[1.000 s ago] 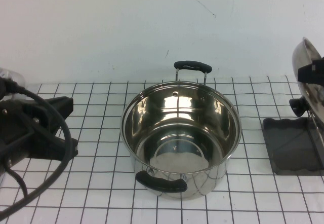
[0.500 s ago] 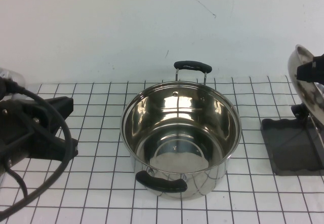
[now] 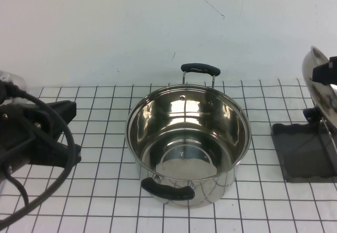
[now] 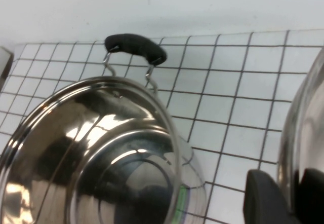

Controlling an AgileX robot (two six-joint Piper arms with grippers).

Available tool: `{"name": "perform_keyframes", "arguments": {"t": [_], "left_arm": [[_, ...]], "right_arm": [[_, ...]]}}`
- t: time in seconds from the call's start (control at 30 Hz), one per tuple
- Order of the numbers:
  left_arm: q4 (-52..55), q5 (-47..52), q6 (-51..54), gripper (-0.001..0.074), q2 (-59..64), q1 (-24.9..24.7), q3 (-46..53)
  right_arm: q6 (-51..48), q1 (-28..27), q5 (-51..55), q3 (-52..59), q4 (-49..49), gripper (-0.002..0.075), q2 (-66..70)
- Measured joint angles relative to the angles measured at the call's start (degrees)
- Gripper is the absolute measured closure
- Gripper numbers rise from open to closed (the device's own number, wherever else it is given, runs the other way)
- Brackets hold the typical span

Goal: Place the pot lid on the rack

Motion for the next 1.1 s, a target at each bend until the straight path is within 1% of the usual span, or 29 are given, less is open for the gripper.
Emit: {"name": "perform_keyframes", "arguments": {"t": [0.23, 0.43, 0.87, 1.1], "left_arm": [[0.0, 0.0, 0.0, 0.0737, 0.0, 0.0, 0.0], [0.0, -0.2, 0.0, 0.0736, 0.0, 0.0, 0.0], [0.0, -0.3, 0.4, 0.0737, 0.0, 0.0, 0.0], [-1.0, -0.3, 0.5, 0.0737, 0.0, 0.0, 0.0]], "right_arm": [[0.0, -3.8, 2.2, 0.0, 0.0, 0.0571, -0.6], [0.0, -5.9, 4.5, 0.0, -0.3, 0.0571, -1.5], [0.6, -6.4, 6.3, 0.0, 0.2, 0.057, -2.6], [2.4, -7.1, 7.7, 0.0, -2.4, 0.057, -2.6]]}}
